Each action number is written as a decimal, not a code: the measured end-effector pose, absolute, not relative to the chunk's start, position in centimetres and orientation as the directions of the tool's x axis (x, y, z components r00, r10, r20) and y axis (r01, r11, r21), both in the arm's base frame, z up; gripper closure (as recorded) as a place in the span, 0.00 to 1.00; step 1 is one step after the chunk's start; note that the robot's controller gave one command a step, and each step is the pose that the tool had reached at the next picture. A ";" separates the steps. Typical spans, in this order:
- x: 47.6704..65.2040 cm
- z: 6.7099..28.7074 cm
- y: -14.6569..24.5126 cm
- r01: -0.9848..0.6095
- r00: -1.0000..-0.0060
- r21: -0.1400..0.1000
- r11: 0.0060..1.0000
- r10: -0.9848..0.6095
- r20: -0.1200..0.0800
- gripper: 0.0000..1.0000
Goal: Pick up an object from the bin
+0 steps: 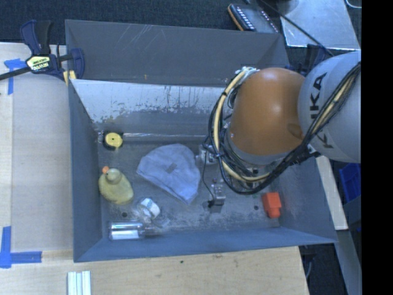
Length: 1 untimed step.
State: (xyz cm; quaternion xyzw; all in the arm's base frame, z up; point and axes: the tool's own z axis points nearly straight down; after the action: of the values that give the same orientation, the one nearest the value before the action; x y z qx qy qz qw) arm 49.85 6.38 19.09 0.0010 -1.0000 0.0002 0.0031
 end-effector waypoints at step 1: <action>50.0 19.5 6.4 0.000 -1.000 0.001 1.000 0.000 -0.003 0.00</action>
Offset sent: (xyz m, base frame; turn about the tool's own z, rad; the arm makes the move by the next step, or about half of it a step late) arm 0.0219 0.0666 -0.0769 -0.0859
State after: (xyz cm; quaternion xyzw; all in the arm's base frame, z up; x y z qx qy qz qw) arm 50.03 6.36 19.54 -0.0001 -1.0000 -0.0003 -0.0013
